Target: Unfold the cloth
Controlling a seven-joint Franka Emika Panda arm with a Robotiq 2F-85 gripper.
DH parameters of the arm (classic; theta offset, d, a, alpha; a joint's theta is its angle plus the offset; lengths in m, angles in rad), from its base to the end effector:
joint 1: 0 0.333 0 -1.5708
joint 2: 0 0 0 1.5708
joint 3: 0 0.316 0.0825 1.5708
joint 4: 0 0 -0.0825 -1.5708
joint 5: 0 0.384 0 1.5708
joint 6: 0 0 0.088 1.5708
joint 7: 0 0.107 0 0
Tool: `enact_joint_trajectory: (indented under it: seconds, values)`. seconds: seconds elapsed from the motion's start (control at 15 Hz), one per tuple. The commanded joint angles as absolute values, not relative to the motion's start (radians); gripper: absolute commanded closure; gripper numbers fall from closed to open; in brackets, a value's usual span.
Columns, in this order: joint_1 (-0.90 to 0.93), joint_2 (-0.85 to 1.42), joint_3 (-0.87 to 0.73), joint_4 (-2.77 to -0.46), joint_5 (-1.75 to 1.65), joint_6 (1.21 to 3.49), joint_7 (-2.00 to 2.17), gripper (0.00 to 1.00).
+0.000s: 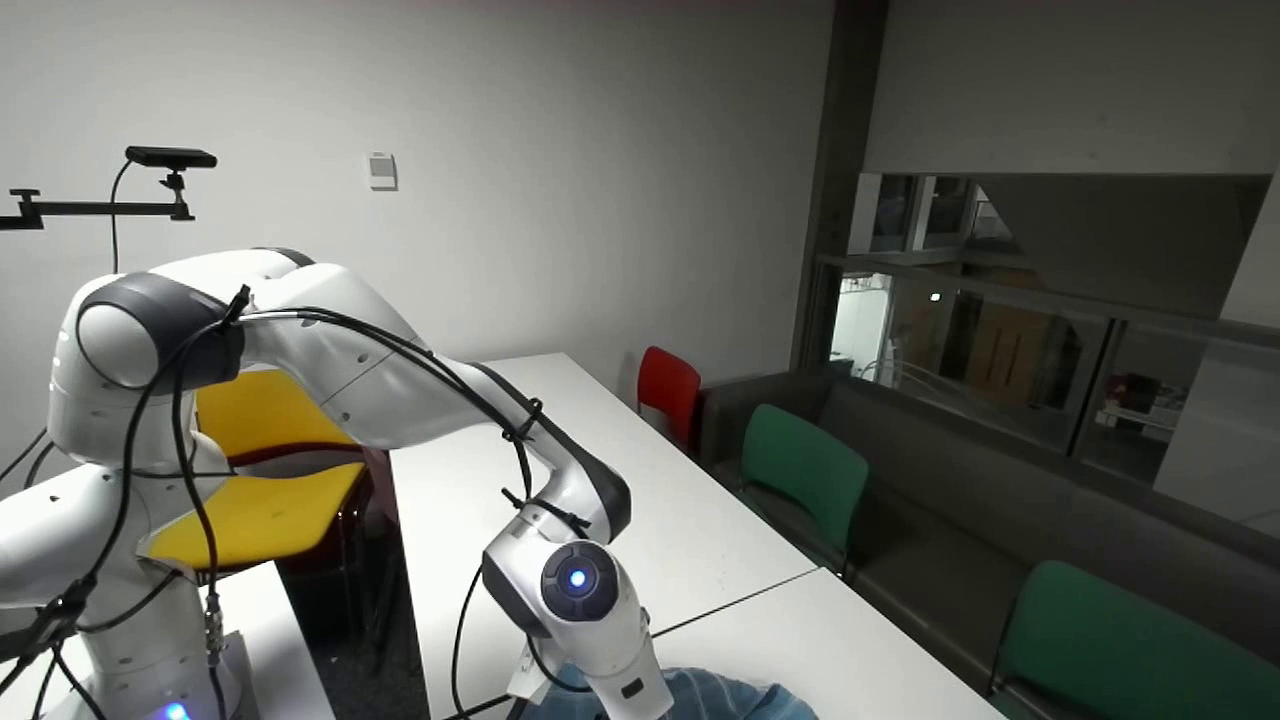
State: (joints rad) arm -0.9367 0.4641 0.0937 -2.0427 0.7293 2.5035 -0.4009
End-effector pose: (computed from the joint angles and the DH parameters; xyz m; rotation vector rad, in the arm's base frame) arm 0.3923 -0.4484 0.2110 -2.3637 1.3690 -0.3664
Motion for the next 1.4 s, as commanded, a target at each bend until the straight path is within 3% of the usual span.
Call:
enact_joint_trajectory:
  seconds: [0.0, 1.0, 1.07, 1.13, 1.33]
  values:
    - [-0.897, 0.501, 0.050, -1.984, 0.771, 2.460, -0.443, 0.00]
    - [-0.878, 0.678, 0.038, -1.804, 0.758, 2.434, -0.428, 0.00]
    - [-0.879, 0.684, 0.038, -1.797, 0.757, 2.433, -0.427, 0.10]
    - [-0.880, 0.689, 0.038, -1.792, 0.756, 2.433, -0.427, 0.27]
    - [-0.881, 0.699, 0.038, -1.779, 0.755, 2.430, -0.424, 0.50]
